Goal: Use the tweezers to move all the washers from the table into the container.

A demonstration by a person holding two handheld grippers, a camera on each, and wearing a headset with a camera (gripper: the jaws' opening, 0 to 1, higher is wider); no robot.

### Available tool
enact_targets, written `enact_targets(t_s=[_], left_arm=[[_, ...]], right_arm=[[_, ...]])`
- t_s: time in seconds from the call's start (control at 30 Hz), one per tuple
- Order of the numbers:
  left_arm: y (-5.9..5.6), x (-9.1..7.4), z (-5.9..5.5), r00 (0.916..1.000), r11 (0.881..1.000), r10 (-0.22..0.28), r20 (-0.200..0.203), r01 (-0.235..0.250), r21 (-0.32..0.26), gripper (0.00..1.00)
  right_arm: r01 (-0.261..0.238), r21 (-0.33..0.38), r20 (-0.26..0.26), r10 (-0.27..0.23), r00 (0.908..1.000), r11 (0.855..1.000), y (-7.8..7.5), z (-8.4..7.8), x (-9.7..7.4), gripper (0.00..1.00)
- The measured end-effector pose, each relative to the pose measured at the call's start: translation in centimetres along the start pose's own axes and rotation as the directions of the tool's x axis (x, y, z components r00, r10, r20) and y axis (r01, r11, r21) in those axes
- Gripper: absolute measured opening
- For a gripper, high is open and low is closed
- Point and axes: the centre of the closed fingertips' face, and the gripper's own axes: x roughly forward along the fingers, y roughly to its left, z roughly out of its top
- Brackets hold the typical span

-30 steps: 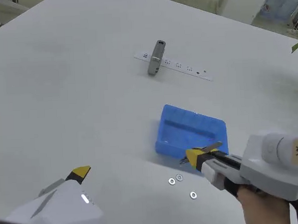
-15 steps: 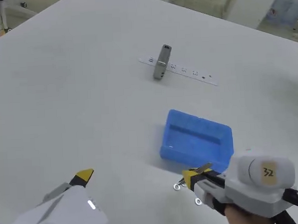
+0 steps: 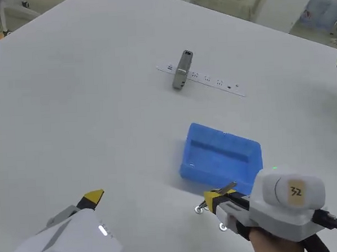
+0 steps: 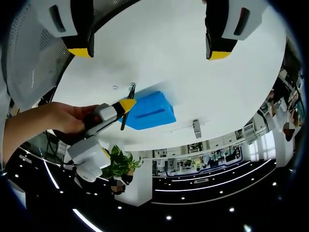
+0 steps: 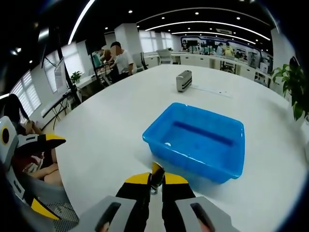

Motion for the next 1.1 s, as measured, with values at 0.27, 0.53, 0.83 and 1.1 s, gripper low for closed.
enact_targets(t_s=[0.27, 0.53, 0.83, 1.1], left_arm=[[0.0, 0.0, 0.0, 1.0, 1.0, 0.002, 0.001, -0.002, 0.002, 0.99], [0.3, 0.0, 0.1, 0.9998, 1.0, 0.022, 0.003, -0.022, 0.002, 0.99], [0.2, 0.0, 0.1, 0.9998, 1.0, 0.019, 0.0, -0.019, 0.012, 0.99], [0.2, 0.0, 0.0, 0.9998, 1.0, 0.017, -0.004, -0.017, 0.011, 0.99]], right_arm=[[-0.007, 0.017, 0.014, 0.007, 0.9999, 1.0, 0.4, 0.9, -0.9, 0.04], [-0.026, 0.02, 0.069, 0.024, 0.9973, 0.999, 0.4, 3.6, -2.3, 0.04], [-0.008, -0.006, 0.142, 0.009, 0.9898, 1.0, -1.0, 7.4, -3.4, 0.04], [0.049, 0.015, 0.167, -0.051, 0.9846, 0.999, -3.3, 8.5, -2.2, 0.04]])
